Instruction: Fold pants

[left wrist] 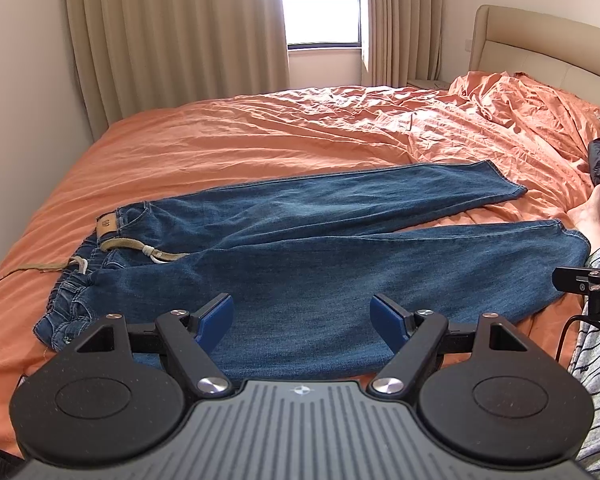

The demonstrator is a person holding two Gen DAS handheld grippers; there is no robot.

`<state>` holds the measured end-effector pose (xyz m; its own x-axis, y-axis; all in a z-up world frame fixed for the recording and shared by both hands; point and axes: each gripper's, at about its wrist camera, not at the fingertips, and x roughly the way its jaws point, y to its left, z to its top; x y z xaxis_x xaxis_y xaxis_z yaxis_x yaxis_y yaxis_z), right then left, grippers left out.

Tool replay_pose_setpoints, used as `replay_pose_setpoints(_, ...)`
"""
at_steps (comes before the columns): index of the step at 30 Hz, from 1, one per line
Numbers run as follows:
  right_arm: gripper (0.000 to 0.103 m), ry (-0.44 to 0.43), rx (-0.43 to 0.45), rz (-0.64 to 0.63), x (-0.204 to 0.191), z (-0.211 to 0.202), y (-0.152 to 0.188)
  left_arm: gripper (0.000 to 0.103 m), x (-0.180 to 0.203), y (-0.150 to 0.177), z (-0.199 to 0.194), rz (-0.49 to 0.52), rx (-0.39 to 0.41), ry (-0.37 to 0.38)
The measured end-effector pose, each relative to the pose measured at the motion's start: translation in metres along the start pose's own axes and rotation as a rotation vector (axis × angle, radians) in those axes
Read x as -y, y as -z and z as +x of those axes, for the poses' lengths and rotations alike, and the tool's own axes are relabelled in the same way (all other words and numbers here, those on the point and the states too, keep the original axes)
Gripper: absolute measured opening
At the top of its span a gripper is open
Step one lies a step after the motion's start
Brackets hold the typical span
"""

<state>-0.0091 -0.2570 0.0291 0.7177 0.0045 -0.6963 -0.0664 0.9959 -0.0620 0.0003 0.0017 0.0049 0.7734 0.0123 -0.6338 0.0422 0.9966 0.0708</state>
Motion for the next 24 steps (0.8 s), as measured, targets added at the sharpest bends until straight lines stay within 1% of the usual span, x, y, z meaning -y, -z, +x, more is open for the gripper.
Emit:
replay_pose_setpoints(7, 0.082, 0.04, -0.043, -0.04, 0.004, 0.018, 0.0, 0.091, -0.001, 0.001, 0.011, 0.082, 0.001, 0.029)
replay_pose_setpoints(10, 0.082, 0.052, -0.056, -0.05, 0.009, 0.03, 0.001, 0.091, -0.009, -0.001, 0.02, 0.135, -0.004, 0.024)
replay_pose_setpoints(11, 0.081, 0.051, -0.06, -0.052, 0.01, 0.034, 0.002, 0.091, -0.012, -0.002, 0.024, 0.145, -0.016, 0.011)
replay_pose_setpoints(13, 0.081, 0.061, -0.063, -0.063, 0.013, 0.044, 0.003, 0.083, -0.02, -0.004, 0.033, 0.162, -0.039, -0.005)
replay_pose_setpoints(15, 0.081, 0.066, -0.062, -0.082, 0.014, 0.055, 0.006, 0.08, -0.027, -0.005, 0.042, 0.191, -0.059, 0.002)
replay_pose_setpoints(17, 0.073, 0.062, -0.071, -0.103, 0.018, 0.07, 0.006, 0.078, -0.038, -0.005, 0.052, 0.23, -0.069, 0.006)
replay_pose_setpoints(20, 0.044, 0.055, -0.111, -0.123, 0.027, 0.098, 0.007, 0.072, -0.055, -0.004, 0.069, 0.301, -0.105, 0.015)
replay_pose_setpoints(21, 0.039, 0.05, -0.118, -0.126, 0.031, 0.107, 0.008, 0.07, -0.062, -0.004, 0.076, 0.334, -0.12, 0.024)
replay_pose_setpoints(22, 0.03, 0.048, -0.131, -0.135, 0.035, 0.118, 0.008, 0.067, -0.069, -0.002, 0.082, 0.374, -0.126, 0.027)
replay_pose_setpoints(23, 0.027, 0.045, -0.148, -0.153, 0.038, 0.128, 0.009, 0.067, -0.074, 0.0, 0.087, 0.419, -0.131, 0.023)
replay_pose_setpoints(24, 0.018, 0.049, -0.165, -0.17, 0.042, 0.139, 0.009, 0.067, -0.081, 0.002, 0.092, 0.466, -0.15, 0.021)
